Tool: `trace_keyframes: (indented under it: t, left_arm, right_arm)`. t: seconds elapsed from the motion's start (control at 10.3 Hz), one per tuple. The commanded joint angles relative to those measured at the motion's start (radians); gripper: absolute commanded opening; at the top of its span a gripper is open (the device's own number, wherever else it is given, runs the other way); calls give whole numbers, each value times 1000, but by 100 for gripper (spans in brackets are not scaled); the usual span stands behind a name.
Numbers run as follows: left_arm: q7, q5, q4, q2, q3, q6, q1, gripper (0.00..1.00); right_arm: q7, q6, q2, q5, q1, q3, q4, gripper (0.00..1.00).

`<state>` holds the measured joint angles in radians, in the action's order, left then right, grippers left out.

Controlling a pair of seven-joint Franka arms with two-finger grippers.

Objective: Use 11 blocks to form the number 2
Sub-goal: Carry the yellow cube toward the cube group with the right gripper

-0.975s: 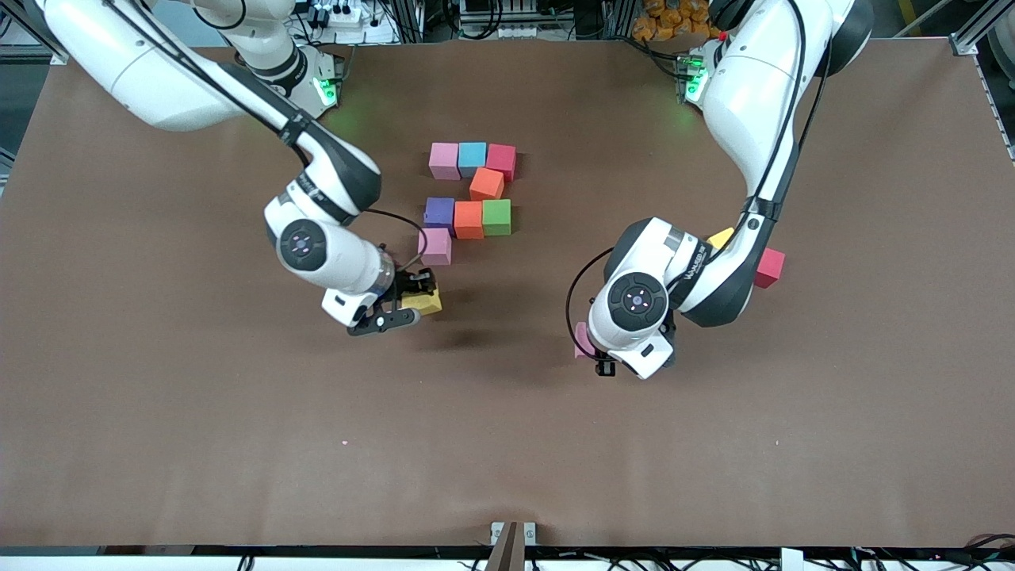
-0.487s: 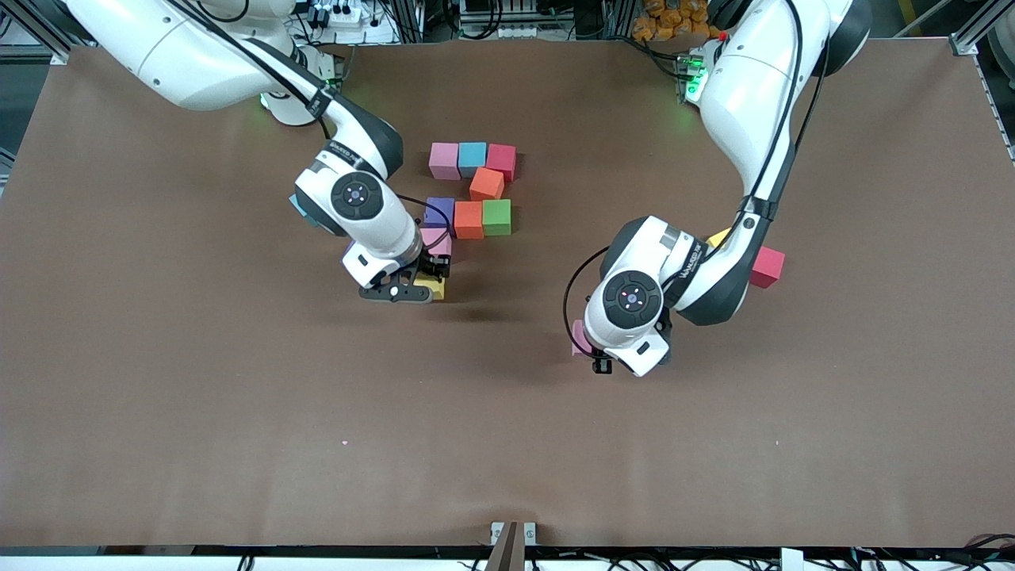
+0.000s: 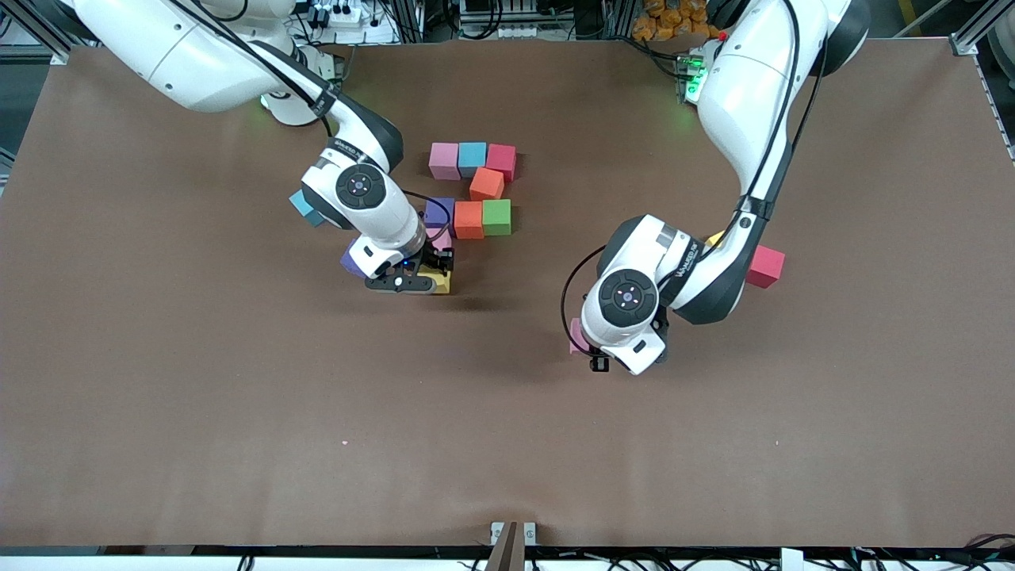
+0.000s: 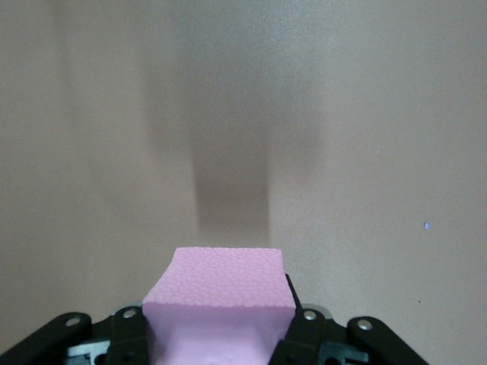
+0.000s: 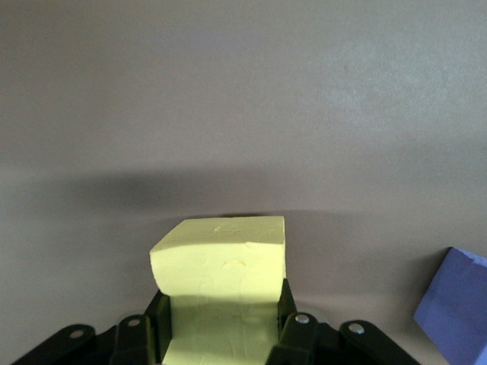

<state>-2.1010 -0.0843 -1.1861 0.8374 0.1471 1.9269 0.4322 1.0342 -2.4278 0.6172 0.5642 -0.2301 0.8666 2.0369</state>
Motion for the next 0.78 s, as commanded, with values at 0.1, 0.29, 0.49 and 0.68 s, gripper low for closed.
trace_keyframes:
  t: [0.1,0.29,0.49,0.68]
  left_arm:
    - [-19,5,-18,-18,0,-9,3,55]
    - [-17,6,-18,-18,0,-9,3,55]
    - [-19,8,-18,-18,2,-9,5,55]
    - [-19,8,-18,-18,2,-9,5,55]
  right_arm:
    - [27,-30,-27,46,-23,9,58,22]
    - [27,-79,-25,52,-21,9,83,22]
    - [27,-79,-24,57,-23,9,83,22]
    - [26,-77,-24,72,-26,8,86,22]
